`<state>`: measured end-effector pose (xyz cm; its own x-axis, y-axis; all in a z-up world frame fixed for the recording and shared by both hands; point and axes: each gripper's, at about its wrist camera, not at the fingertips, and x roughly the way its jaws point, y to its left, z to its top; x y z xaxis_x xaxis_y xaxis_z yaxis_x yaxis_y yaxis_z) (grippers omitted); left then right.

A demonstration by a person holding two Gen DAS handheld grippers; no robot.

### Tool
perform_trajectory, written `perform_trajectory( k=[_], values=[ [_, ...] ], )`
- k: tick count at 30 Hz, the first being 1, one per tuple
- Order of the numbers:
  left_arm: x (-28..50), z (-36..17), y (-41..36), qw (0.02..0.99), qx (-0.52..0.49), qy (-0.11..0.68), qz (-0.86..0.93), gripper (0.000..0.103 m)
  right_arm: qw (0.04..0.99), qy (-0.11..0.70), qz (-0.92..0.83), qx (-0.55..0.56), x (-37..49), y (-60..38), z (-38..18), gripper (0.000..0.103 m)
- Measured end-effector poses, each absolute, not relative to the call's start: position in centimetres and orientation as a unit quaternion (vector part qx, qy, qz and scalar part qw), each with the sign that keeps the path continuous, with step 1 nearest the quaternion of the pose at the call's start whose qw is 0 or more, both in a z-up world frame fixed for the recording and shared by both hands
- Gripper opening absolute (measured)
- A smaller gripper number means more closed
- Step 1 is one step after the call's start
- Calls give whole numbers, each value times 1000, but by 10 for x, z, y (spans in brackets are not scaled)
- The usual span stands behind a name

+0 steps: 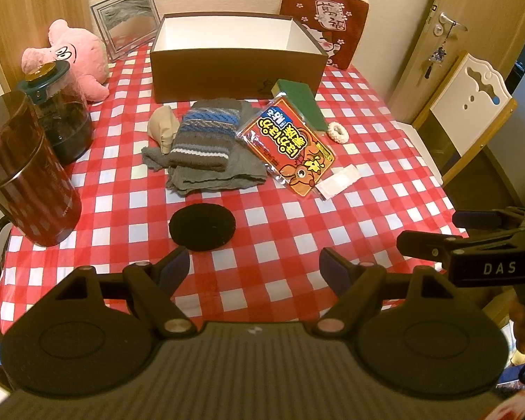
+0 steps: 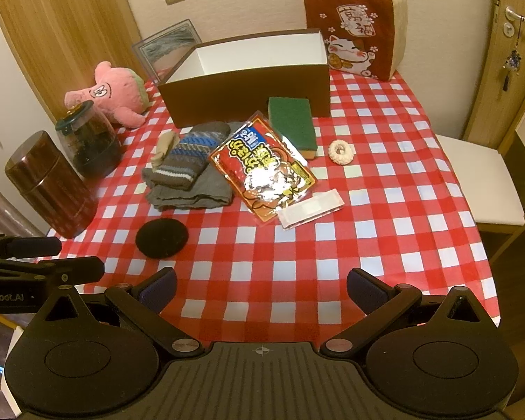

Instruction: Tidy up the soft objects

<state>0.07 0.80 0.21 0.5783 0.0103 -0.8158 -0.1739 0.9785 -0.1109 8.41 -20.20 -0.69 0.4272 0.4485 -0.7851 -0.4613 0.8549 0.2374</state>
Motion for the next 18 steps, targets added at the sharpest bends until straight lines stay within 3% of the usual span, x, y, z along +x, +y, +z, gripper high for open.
perform_trajectory(
  k=[18],
  values=[
    [0,1,11,883,-89,457,53,80,845,462,270,-7,85,-201,-8,103]
  ],
)
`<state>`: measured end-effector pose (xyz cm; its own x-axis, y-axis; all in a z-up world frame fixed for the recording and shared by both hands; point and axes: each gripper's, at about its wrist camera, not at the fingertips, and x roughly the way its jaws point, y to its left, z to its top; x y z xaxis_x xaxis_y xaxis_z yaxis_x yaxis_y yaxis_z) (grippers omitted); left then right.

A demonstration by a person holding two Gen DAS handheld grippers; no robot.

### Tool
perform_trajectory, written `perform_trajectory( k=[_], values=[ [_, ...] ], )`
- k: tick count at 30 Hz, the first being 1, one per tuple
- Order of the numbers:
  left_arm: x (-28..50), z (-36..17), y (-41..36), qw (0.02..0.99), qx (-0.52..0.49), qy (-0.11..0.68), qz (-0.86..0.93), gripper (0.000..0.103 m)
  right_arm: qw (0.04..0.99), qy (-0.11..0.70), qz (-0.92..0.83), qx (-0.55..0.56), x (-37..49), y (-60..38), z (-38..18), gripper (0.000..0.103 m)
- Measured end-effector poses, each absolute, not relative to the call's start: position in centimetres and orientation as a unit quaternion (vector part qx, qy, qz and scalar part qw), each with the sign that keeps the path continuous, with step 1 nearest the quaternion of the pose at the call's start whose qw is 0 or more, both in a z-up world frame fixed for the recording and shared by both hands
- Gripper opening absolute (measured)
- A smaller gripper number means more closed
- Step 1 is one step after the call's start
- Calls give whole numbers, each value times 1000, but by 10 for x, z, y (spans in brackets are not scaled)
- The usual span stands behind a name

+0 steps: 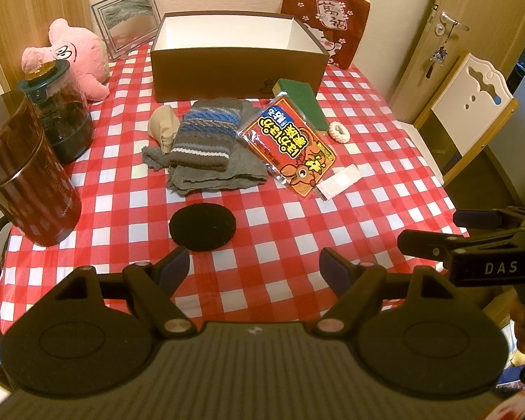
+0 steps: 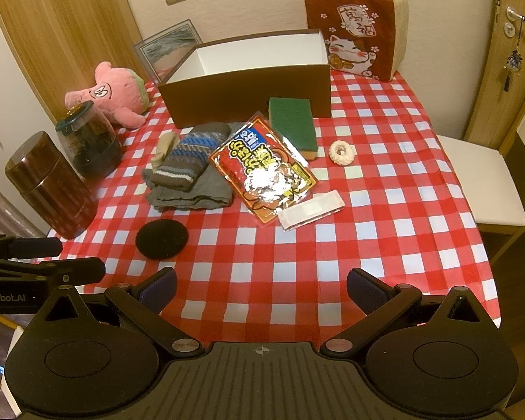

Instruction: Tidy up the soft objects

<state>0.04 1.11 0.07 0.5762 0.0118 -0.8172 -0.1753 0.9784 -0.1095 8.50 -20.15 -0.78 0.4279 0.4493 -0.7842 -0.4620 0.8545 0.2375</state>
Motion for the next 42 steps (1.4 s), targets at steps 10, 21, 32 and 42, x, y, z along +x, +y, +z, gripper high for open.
perform_trajectory(
  k=[10,21,32,42],
  values=[
    [0,0,14,883,-89,458,53,80,845,462,270,-6,86,-202,-9,103],
    [9,-15,12,882,-87,460,61,80,845,460,272,-4,86,-200,-5,103],
    [19,-36,24,875,-74,469,91,80,845,451,287,16,109,-204,-27,103],
    [33,-67,33,874,-72,469,103,80,845,449,290,21,133,-207,-45,103]
  ],
)
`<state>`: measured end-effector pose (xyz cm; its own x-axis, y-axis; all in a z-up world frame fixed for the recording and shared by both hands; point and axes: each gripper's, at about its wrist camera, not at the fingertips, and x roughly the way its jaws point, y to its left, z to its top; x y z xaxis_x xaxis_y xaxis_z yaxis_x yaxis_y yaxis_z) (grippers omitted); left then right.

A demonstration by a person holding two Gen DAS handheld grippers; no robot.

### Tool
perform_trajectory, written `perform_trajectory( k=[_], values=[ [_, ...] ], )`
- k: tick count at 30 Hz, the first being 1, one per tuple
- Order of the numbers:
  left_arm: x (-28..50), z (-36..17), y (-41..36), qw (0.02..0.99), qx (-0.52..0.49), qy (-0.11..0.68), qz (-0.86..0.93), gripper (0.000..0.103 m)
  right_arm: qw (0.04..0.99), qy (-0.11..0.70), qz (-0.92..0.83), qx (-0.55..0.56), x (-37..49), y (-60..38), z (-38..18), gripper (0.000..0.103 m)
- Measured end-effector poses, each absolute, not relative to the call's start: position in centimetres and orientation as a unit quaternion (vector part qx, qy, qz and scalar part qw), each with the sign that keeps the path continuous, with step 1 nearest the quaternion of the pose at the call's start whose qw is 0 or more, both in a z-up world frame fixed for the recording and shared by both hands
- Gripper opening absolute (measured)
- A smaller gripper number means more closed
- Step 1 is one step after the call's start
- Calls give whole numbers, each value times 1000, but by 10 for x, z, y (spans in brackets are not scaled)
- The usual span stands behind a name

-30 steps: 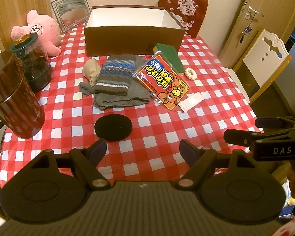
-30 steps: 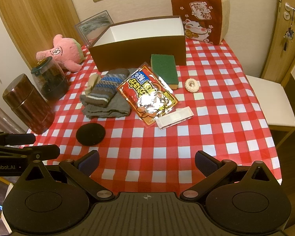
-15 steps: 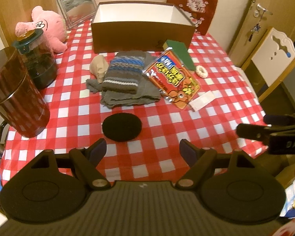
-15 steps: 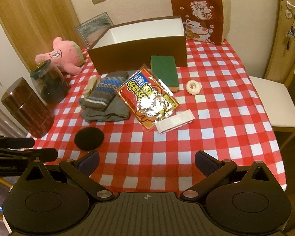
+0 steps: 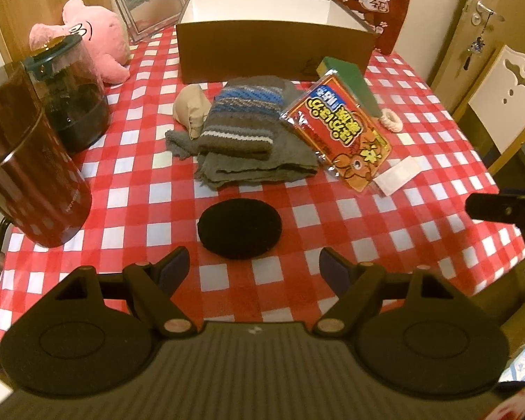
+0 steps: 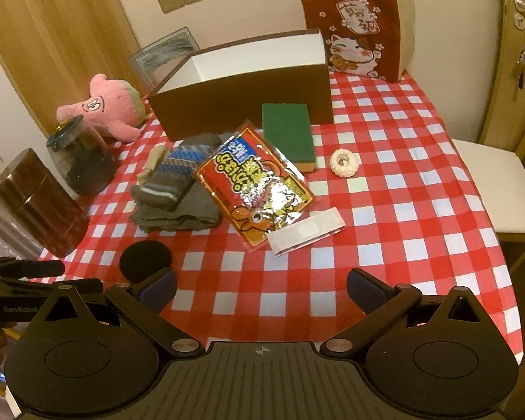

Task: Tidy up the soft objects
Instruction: 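Move left tool toward black round pad while right tool approaches white paper strip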

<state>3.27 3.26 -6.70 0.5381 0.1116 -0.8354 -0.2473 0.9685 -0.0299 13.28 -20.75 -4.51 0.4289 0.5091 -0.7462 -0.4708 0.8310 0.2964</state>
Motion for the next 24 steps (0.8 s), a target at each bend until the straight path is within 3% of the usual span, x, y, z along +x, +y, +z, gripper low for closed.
perform_trajectory(
  k=[24],
  values=[
    [95,-146,45,824,-135,527,160,80,821,503,270,4,206,-211,-93,103]
  ],
)
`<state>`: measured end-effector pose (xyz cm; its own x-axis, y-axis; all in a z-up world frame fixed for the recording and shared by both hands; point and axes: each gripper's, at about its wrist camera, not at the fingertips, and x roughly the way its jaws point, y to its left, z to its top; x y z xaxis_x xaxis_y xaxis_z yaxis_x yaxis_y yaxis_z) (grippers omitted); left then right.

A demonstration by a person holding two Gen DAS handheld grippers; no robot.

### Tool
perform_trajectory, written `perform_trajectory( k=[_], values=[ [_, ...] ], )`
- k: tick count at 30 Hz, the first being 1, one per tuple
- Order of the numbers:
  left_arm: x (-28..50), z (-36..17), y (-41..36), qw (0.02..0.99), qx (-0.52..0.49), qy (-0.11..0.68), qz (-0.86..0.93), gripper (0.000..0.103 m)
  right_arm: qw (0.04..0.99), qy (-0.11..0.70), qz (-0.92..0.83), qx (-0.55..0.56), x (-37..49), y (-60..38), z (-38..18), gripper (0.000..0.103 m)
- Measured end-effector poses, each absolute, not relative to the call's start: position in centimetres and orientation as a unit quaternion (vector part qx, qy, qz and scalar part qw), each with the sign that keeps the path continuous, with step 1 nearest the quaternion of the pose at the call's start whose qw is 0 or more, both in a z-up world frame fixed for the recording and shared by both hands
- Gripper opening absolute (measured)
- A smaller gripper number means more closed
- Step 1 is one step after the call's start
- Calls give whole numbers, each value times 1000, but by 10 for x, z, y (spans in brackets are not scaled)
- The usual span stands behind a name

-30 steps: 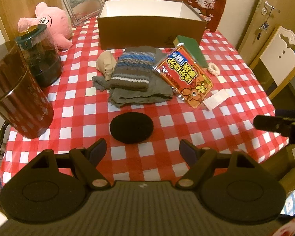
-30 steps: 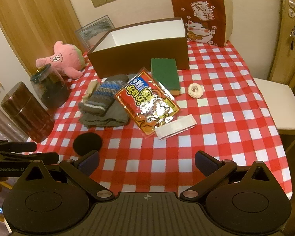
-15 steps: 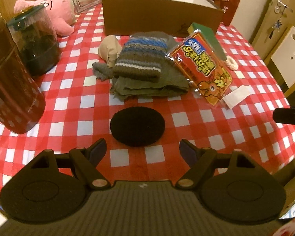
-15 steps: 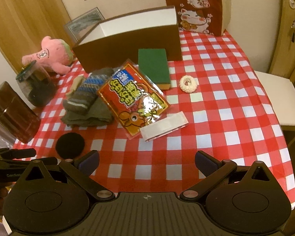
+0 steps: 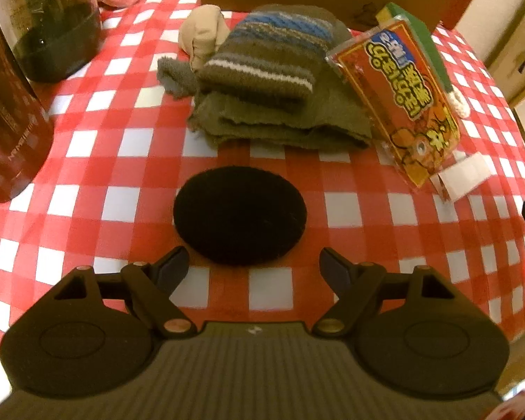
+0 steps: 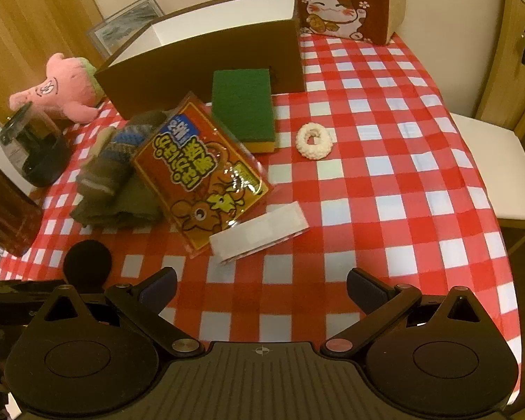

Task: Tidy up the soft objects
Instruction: 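Move left tool toward black round pad while right tool approaches white paper strip, then close left tool on black round pad while right tool grasps white paper strip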

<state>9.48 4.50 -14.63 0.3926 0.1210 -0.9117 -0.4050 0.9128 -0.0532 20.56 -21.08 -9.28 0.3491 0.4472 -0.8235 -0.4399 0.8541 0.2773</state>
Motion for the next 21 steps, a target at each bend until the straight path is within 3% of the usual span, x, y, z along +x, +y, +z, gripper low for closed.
perform_trajectory(
  k=[21],
  values=[
    [130,-149,55,816,-141,512,230,79,815,469,335,-57,236,-184,-131,103]
  ],
)
